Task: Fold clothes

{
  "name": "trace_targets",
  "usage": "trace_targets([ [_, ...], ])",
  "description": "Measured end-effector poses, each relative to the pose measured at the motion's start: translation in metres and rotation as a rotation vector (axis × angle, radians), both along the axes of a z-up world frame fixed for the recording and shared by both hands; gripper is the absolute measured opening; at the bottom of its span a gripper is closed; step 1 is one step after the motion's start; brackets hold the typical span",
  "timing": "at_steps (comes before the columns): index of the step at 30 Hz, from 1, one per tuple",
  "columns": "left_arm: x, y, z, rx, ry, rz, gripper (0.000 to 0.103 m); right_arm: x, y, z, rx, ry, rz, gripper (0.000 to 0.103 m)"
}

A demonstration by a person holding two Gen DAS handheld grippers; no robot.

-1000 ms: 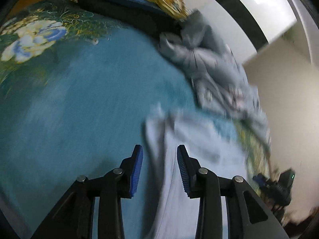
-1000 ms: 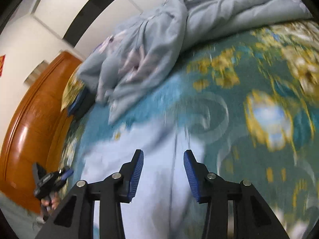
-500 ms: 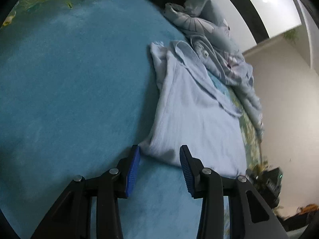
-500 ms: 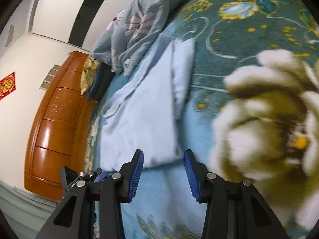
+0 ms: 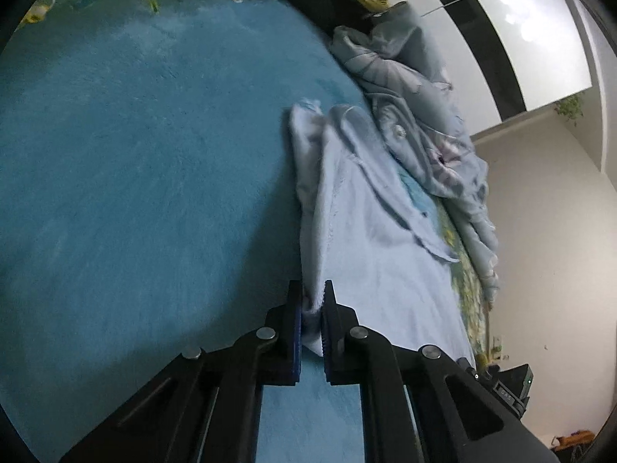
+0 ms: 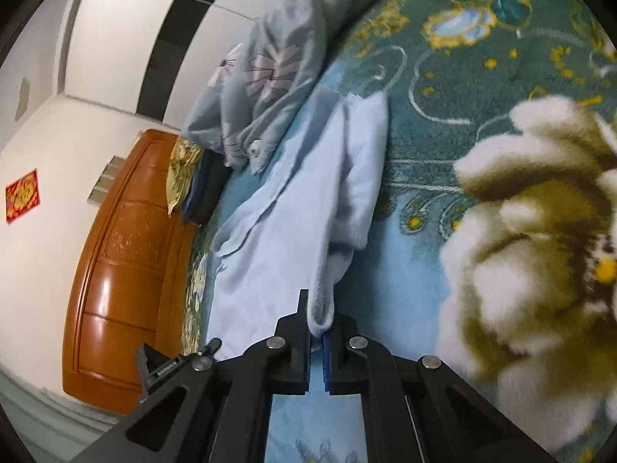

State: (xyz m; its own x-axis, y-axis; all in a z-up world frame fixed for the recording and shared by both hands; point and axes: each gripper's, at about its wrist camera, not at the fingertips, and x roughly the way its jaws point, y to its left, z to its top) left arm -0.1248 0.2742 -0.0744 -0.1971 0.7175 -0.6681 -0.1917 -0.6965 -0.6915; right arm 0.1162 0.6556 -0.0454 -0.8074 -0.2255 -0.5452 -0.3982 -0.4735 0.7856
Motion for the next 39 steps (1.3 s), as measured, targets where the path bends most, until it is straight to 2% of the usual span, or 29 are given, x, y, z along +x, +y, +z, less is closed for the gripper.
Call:
trace_targets([
  [5, 0.057, -0.033, 0.012, 0.007, 0.04, -0.069, 0.008, 0.047, -0.029, 0.02, 0.07, 0.004, 0.04, 0.004],
  [10, 0.117, -0.074, 0.001, -0.002, 0.036, -0.122, 0.008, 0.111, -0.061, 0.013, 0.054, -0.017, 0.052, 0.004],
  [14, 0.137, -0.084, -0.011, -0.025, 0.045, -0.137, 0.008, 0.14, -0.076, -0.001, 0.059, -0.047, 0.051, 0.004],
  [16, 0.137, -0.077, -0.017, -0.042, 0.038, -0.135, 0.009, 0.139, -0.079, -0.007, 0.081, -0.072, 0.053, 0.004],
  [20, 0.137, -0.069, -0.015, -0.053, 0.087, -0.169, 0.009, 0.14, -0.084, -0.006, 0.142, -0.091, 0.062, 0.006],
  [25, 0.138, -0.085, -0.003, -0.071, 0.149, -0.184, 0.02, 0.151, -0.086, 0.001, 0.216, -0.09, 0.065, 0.011],
  [29, 0.115, -0.091, 0.01, -0.221, 0.28, -0.18, 0.024, 0.16, -0.07, 0.006, 0.293, -0.119, 0.032, 0.013],
  [33, 0.071, -0.064, 0.022, -0.286, 0.382, -0.228, 0.025, 0.127, -0.051, 0.02, 0.36, -0.131, 0.043, 0.013],
  [36, 0.034, -0.03, 0.017, -0.332, 0.404, -0.276, 0.025, 0.091, -0.036, 0.027, 0.426, -0.132, 0.074, 0.013],
  [39, 0.013, -0.004, 0.01, -0.341, 0.417, -0.327, 0.025, 0.05, -0.018, 0.027, 0.5, -0.143, 0.1, 0.028],
])
